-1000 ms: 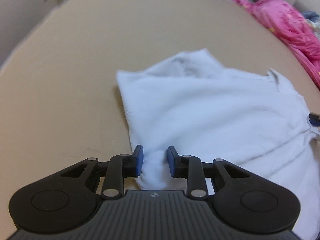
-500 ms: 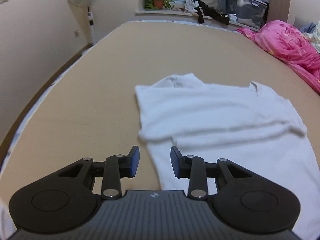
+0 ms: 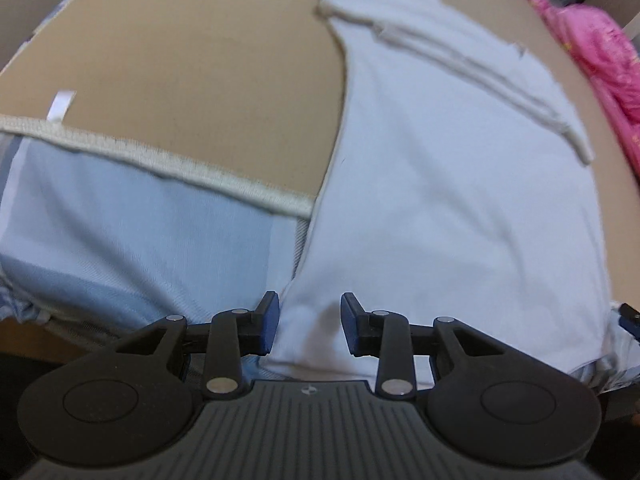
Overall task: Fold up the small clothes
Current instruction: 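Grasp the shirt hem with both grippers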
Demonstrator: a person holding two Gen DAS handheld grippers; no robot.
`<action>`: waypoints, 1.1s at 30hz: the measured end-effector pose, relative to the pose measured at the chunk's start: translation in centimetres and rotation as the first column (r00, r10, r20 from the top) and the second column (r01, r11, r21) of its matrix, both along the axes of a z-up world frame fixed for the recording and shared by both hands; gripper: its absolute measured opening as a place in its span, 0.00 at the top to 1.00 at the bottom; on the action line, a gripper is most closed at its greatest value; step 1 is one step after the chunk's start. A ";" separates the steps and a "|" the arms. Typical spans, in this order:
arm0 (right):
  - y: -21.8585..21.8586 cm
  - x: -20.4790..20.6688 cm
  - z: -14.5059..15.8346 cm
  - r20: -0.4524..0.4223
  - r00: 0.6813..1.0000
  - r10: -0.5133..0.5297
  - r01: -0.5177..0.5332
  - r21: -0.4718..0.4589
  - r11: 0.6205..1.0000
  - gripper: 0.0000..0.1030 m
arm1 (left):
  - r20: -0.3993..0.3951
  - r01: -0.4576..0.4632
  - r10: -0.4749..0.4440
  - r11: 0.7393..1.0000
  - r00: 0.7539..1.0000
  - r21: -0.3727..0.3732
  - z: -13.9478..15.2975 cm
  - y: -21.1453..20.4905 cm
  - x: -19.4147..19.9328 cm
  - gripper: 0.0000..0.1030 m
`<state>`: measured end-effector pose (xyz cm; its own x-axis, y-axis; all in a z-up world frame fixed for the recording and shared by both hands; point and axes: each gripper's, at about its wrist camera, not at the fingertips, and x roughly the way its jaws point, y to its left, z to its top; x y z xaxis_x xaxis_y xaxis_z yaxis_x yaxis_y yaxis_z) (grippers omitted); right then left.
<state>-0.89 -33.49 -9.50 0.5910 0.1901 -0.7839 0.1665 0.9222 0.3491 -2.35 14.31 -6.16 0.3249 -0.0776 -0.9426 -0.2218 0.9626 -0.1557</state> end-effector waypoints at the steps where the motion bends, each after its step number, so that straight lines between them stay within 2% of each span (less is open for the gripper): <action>1: -0.1 0.1 -0.3 -0.020 1.000 0.006 -0.005 0.012 1.000 0.56 | -0.009 0.002 -0.002 1.000 1.000 0.016 -0.2 -0.2 0.1 0.64; 4: 0.1 0.7 -1.4 -0.082 0.996 0.018 -0.014 0.047 0.999 0.56 | -0.013 -0.002 0.002 1.000 1.000 0.028 -0.7 -0.3 0.2 0.64; 7: 1.4 0.8 -2.4 -0.147 0.986 0.077 -0.077 0.002 0.997 0.56 | -0.012 -0.007 0.007 0.999 1.000 0.032 -0.5 -0.4 -0.7 0.64; 9: 2.2 0.8 -2.3 -0.143 0.984 0.109 -0.114 -0.026 0.993 0.54 | -0.012 -0.004 0.005 0.999 1.000 0.036 -0.5 -0.6 -1.0 0.64; 12: 2.7 0.7 -2.1 -0.137 0.980 0.146 -0.149 -0.009 0.989 0.54 | -0.007 0.016 -0.016 0.998 1.000 0.057 -0.7 -1.0 -1.1 0.67; 17: 3.8 0.6 -2.0 -0.146 0.970 0.197 -0.206 -0.051 0.977 0.65 | -0.004 0.029 -0.029 0.997 1.000 0.071 -0.7 -1.3 -0.9 0.70; 22: 3.7 0.3 -2.1 -0.143 0.970 0.198 -0.206 -0.045 0.977 0.66 | -0.001 0.041 -0.042 0.995 0.999 0.095 -0.7 -1.8 -1.2 0.70; 25: 3.6 0.4 -2.2 -0.140 0.968 0.207 -0.214 -0.037 0.976 0.80 | -0.001 0.045 -0.045 0.994 0.999 0.104 -0.7 -2.0 -1.3 0.73; 27: 3.5 0.5 -2.2 -0.133 0.968 0.211 -0.218 -0.037 0.975 0.92 | 0.000 0.044 -0.045 0.993 0.999 0.113 -0.6 -2.1 -1.4 0.78; 28: 3.5 0.4 -2.1 -0.125 0.969 0.214 -0.220 -0.041 0.975 0.94 | 0.004 0.039 -0.040 0.992 0.999 0.118 -0.5 -2.1 -1.5 0.91; 30: 3.7 0.1 -1.4 -0.076 0.973 0.220 -0.224 -0.060 0.973 0.96 | 0.040 0.017 -0.021 0.995 0.999 0.103 0.2 -1.7 -1.8 0.94; 33: 2.9 -0.6 0.6 0.045 0.977 0.207 -0.208 0.020 0.978 0.96 | 0.116 0.012 -0.021 0.997 0.993 0.073 1.8 -1.6 -2.6 0.94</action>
